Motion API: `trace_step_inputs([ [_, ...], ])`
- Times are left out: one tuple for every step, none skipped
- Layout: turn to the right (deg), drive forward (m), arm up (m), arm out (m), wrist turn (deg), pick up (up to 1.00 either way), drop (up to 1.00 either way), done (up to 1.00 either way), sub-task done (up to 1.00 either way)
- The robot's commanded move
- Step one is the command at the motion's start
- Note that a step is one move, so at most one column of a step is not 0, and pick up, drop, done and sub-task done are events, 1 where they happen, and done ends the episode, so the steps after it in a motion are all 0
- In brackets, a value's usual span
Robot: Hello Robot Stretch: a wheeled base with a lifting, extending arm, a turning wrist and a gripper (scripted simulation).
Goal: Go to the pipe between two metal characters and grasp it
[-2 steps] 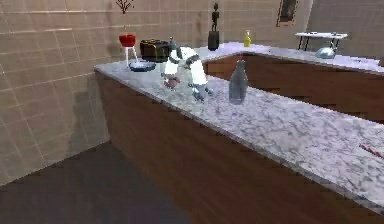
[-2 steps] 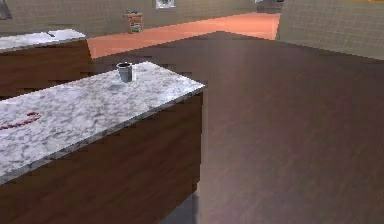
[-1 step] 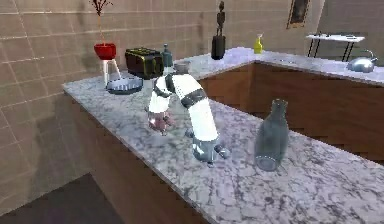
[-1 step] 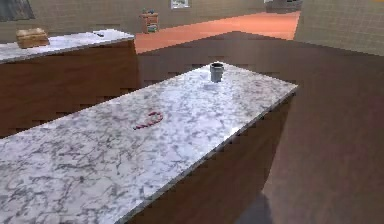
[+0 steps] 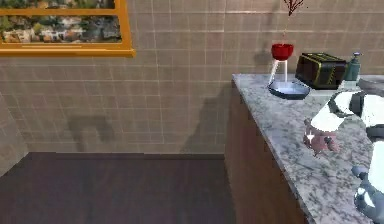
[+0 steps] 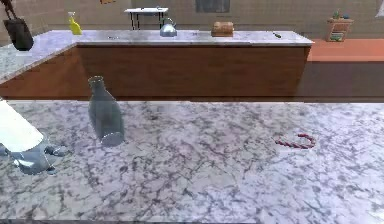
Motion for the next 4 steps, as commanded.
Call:
trace_step_inputs([
  [-42.0,0.0,0.0,0.0,0.0,0.0,0.0,0.0,0.0],
  [0.0,0.0,0.5,0.0,0.0,0.0,0.0,0.0,0.0],
  [0.0,0.0,0.38,0.0,0.0,0.0,0.0,0.0,0.0],
  [0.0,0.0,0.0,0.24,0.0,0.0,0.0,0.0,0.0],
])
